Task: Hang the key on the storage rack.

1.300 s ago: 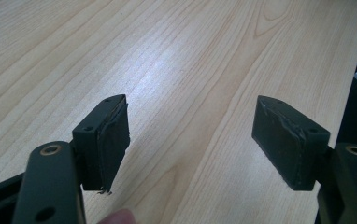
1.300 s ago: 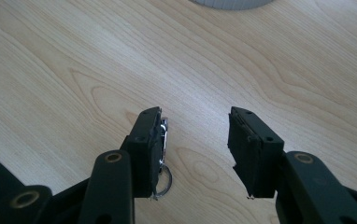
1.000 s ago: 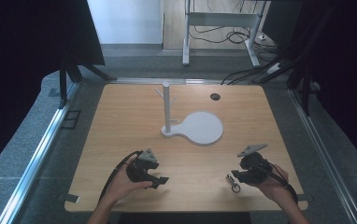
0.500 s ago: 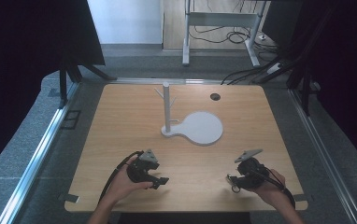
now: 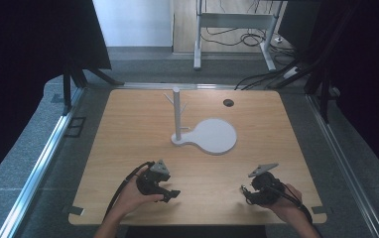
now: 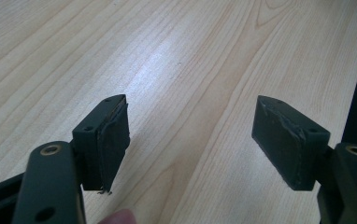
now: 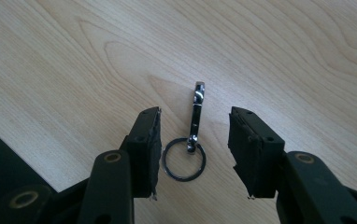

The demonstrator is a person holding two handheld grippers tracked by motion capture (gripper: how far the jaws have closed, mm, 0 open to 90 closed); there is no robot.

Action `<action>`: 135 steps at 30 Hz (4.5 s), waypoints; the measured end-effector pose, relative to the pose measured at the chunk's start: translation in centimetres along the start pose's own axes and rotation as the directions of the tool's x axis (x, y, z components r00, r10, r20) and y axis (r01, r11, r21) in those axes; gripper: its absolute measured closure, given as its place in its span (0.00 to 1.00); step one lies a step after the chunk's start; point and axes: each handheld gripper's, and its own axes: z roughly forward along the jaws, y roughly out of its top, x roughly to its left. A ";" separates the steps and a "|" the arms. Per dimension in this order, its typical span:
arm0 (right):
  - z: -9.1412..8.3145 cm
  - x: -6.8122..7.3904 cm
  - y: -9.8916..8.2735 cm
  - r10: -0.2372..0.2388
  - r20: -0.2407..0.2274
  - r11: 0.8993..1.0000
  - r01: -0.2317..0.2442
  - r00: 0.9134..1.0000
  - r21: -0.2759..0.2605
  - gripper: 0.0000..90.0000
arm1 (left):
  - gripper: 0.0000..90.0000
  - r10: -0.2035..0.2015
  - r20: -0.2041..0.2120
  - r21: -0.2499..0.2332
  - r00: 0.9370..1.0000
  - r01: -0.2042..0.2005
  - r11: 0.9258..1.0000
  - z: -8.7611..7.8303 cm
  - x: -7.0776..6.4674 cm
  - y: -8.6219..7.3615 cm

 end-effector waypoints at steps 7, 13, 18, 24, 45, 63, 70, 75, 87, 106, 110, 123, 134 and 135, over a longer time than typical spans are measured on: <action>0.4 0.5 0.0 -0.008 -0.002 1.000 0.008 1.000 -0.002 0.60 | 0.31 0.010 -0.001 0.010 1.000 -0.010 1.000 0.2 -0.1 0.0; 0.8 0.8 0.1 -0.014 -0.002 1.000 0.014 1.000 0.004 0.60 | 0.31 0.012 0.001 0.016 1.000 -0.012 1.000 0.3 -0.1 0.0; 0.8 0.9 0.3 -0.017 0.000 1.000 0.017 1.000 -0.001 0.60 | 0.31 0.009 0.002 0.019 1.000 -0.009 1.000 0.4 -0.1 0.0; 1.3 1.1 0.2 -0.016 0.009 1.000 0.016 1.000 0.009 0.60 | 0.31 0.017 0.004 0.032 1.000 -0.017 0.999 0.6 -0.2 0.0; 2.6 0.9 -0.3 -0.005 0.017 0.998 0.004 1.000 0.066 0.74 | 0.31 0.035 0.012 0.070 0.999 -0.036 0.997 1.4 -0.5 -0.1; 3.1 0.9 -0.1 0.003 0.020 0.998 -0.004 1.000 0.059 0.75 | 0.31 0.043 0.019 0.083 0.999 -0.045 0.996 2.2 -0.8 -0.1; 3.3 0.9 0.3 -0.003 0.021 0.998 0.002 1.000 0.062 0.75 | 0.31 0.045 0.018 0.082 0.999 -0.046 0.996 2.2 -0.9 -0.1; 3.3 1.0 0.3 -0.003 0.020 0.998 0.002 1.000 0.065 0.81 | 0.31 0.045 0.017 0.082 0.999 -0.047 0.996 2.2 -0.9 -0.1; 3.0 0.6 -0.2 0.018 0.000 0.998 -0.018 1.000 0.056 0.83 | 0.30 0.052 0.015 0.060 0.999 -0.053 0.997 2.5 -1.1 -0.1; 3.1 1.1 0.0 -0.013 0.011 0.998 0.013 1.000 0.061 0.94 | 0.30 0.061 0.015 0.053 0.998 -0.062 0.997 2.7 -1.2 -0.1; 3.1 1.2 0.0 -0.020 0.015 0.998 0.019 1.000 0.059 0.94 | 0.30 0.055 0.015 0.043 0.998 -0.055 0.998 2.8 -1.3 -0.1; 2.9 1.6 0.1 -0.036 0.028 0.999 0.035 0.999 0.038 0.94 | 0.30 0.063 0.012 0.042 0.998 -0.063 0.997 2.8 -1.4 -0.1; 3.2 1.7 -0.5 -0.021 0.019 1.000 0.021 1.000 0.009 0.94 | 0.30 0.066 0.011 0.042 0.998 -0.067 0.997 2.8 -1.4 -0.1; 3.2 1.6 -0.5 -0.020 0.019 1.000 0.019 1.000 0.005 0.94 | 0.29 0.066 0.012 0.039 0.998 -0.066 0.997 2.9 -1.5 -0.1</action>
